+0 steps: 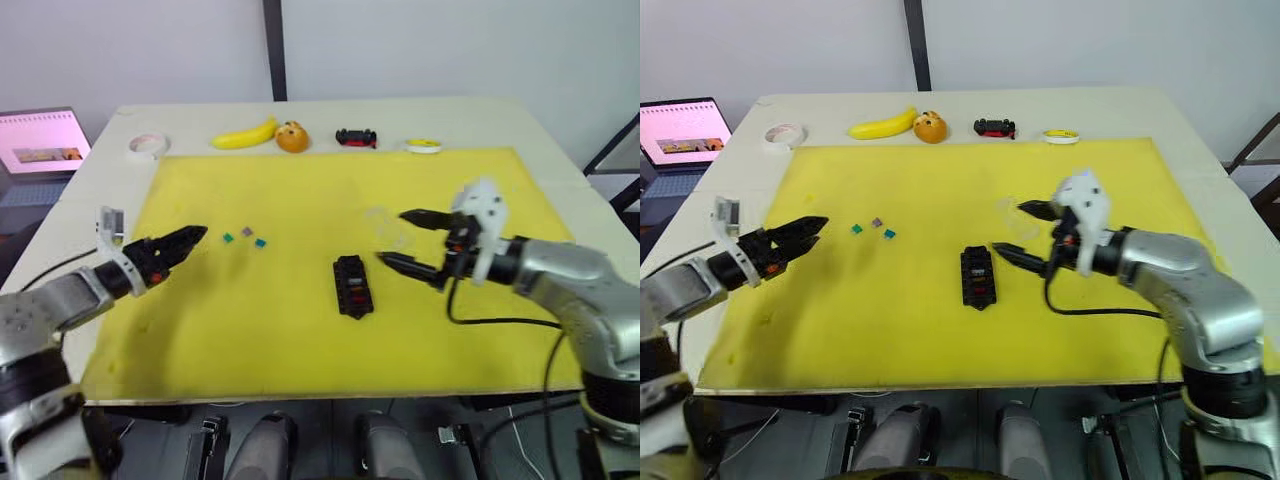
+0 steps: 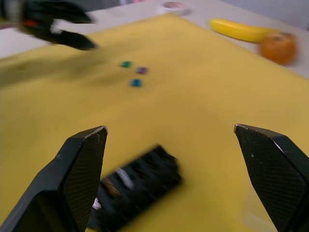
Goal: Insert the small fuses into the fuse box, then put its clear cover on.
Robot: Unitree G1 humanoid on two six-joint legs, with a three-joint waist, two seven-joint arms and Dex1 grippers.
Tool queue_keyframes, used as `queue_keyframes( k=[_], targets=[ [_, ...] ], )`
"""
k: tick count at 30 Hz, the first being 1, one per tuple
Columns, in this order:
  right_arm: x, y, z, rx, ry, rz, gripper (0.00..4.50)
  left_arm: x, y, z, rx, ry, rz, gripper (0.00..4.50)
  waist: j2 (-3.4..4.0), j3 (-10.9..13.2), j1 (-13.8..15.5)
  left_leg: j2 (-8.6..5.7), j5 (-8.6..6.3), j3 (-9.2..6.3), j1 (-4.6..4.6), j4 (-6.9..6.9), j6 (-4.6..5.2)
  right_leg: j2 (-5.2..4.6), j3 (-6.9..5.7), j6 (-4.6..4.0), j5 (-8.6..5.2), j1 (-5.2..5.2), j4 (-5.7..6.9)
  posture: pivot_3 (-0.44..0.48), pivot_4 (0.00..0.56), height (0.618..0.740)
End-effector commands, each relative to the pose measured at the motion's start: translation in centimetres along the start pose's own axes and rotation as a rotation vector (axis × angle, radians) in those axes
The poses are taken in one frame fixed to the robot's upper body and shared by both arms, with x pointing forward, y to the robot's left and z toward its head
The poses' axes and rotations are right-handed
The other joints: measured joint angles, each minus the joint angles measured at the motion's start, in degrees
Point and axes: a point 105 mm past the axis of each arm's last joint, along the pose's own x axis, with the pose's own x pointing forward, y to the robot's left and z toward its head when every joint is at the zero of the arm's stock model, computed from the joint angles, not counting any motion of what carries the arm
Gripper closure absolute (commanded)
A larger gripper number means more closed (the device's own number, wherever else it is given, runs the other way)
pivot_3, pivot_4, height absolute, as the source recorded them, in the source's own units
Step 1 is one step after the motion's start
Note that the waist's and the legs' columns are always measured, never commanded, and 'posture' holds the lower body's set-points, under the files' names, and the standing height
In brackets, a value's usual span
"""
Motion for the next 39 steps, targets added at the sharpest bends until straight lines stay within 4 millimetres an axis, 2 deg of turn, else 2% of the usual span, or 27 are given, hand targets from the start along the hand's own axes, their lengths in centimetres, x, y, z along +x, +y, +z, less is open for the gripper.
queue_keyframes(
  k=[1, 4, 10, 14, 23, 28, 31, 35, 39],
  targets=[
    [1.9, 1.1, 1.6, -0.067, -0.056, 0.04, 0.04, -0.1, -0.4, 1.0, -0.062, -0.008, -0.027, 0.0, 0.0, 0.0, -0.5, -0.01, 0.01, 0.02, -0.04, -0.01, -0.03, -0.01, 0.01, 0.0, 0.0, -0.06, 0.0, 0.0, 0.15, 0.74],
    [3.1, 1.7, 1.9, -0.084, -0.067, 0.069, 0.04, 0.5, -0.2, 0.9, -0.099, 0.015, -0.022, 0.0, -0.02, 0.0, -0.8, -0.04, 0.06, 0.04, -0.14, -0.01, -0.11, -0.04, 0.04, 0.0, 0.0, -0.22, 0.08, 0.0, 0.15, 0.74],
    [3.7, 2.4, 1.6, -0.102, -0.059, 0.087, 0.04, 1.7, 0.2, 0.1, -0.159, 0.056, -0.029, 0.0, -0.04, 0.0, -0.7, -0.07, 0.06, 0.04, -0.16, -0.01, -0.12, -0.06, 0.05, 0.0, 0.0, -0.25, 0.09, 0.0, 0.15, 0.74],
    [3.4, 2.5, 1.3, -0.112, -0.042, 0.08, 0.04, 2.3, 1.5, -0.6, -0.2, 0.054, -0.001, 0.0, -0.04, 0.0, -0.7, -0.06, 0.06, 0.04, -0.19, -0.02, -0.12, -0.05, 0.06, 0.0, 0.0, -0.29, 0.11, 0.0, 0.15, 0.74],
    [2.9, 2.0, 1.1, -0.113, -0.026, 0.041, 0.04, 3.3, 2.7, -0.5, -0.249, 0.003, -0.01, 0.0, -0.03, 0.0, -0.4, -0.06, 0.06, 0.03, -0.17, -0.01, -0.12, -0.06, 0.06, 0.0, 0.0, -0.26, 0.14, 0.0, 0.15, 0.74],
    [2.6, 1.9, 0.8, -0.106, -0.019, 0.022, 0.04, 4.5, 2.5, -1.6, -0.252, 0.035, -0.034, 0.0, 0.0, -0.1, 0.3, -0.07, 0.05, 0.02, -0.11, -0.01, -0.1, -0.06, 0.05, 0.0, 0.0, -0.2, 0.15, 0.0, 0.15, 0.74],
    [2.5, 1.9, 0.7, -0.103, -0.016, 0.013, 0.04, 5.2, 2.2, -1.6, -0.248, 0.031, -0.044, 0.0, 0.0, -0.1, 0.7, -0.08, 0.04, 0.02, -0.08, 0.0, -0.07, -0.07, 0.05, 0.0, 0.0, -0.13, 0.15, 0.0, 0.15, 0.74],
    [2.2, 1.8, 0.5, -0.103, -0.008, 0.001, 0.04, 5.9, 3.1, -1.1, -0.243, 0.004, 0.014, 0.0, 0.0, -0.1, 0.8, -0.14, 0.02, -0.08, -0.03, 0.01, -0.04, -0.1, -0.01, 0.0, 0.0, 0.02, 0.1, 0.0, 0.15, 0.74],
    [1.9, 1.7, 0.5, -0.109, -0.002, -0.009, 0.04, 6.4, 2.4, -1.6, -0.242, 0.045, -0.027, 0.0, 0.02, -0.1, 0.8, -0.15, 0.0, -0.13, 0.03, 0.01, 0.01, -0.09, -0.04, 0.0, 0.0, 0.07, 0.12, 0.0, 0.15, 0.74]
  ],
)
